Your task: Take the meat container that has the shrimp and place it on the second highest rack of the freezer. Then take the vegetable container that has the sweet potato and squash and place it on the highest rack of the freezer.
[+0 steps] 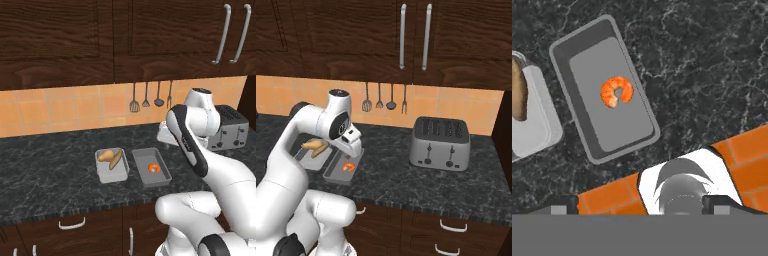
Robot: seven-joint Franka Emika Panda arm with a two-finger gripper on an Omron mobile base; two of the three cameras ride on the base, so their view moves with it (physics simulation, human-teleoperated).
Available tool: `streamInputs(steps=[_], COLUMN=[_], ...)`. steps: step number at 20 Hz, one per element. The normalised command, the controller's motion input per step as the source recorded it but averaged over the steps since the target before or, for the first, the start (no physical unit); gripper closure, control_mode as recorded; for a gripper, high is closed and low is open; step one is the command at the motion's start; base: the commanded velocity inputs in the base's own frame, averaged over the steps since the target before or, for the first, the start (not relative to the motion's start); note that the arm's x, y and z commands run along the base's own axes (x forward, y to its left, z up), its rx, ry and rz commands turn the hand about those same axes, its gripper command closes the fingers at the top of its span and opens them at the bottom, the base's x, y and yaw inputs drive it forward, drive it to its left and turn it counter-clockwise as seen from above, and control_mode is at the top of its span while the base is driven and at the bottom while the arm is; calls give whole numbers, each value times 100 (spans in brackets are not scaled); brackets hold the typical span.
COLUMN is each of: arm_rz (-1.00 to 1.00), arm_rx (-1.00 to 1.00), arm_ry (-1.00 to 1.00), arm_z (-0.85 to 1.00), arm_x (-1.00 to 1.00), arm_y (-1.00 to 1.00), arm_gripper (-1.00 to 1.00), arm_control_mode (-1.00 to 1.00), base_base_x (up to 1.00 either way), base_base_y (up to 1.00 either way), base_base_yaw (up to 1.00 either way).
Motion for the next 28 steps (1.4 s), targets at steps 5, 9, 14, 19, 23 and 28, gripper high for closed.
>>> streamInputs(steps=[5,9,14,19,23,28], arm_rz=[-47,-15,-1,-2,-7,-7], arm_rx=[2,0,0,0,0,0], arm_ry=[55,34,4,-2,-2,-6], arm_z=[-73,-75,-69,-37,-28,-26], arm_x=[-3,1,1,0,18,19], arm_y=[-7,1,0,0,12,14], arm_gripper=[-100,-100,-100,-100,-100,-100], arm_control_mode=[-100,-100,-100,-100,-100,-100], base_base_x=[0,0,0,0,0,0], base_base_y=[0,0,0,0,0,0], base_base_yaw=[0,0,0,0,0,0])
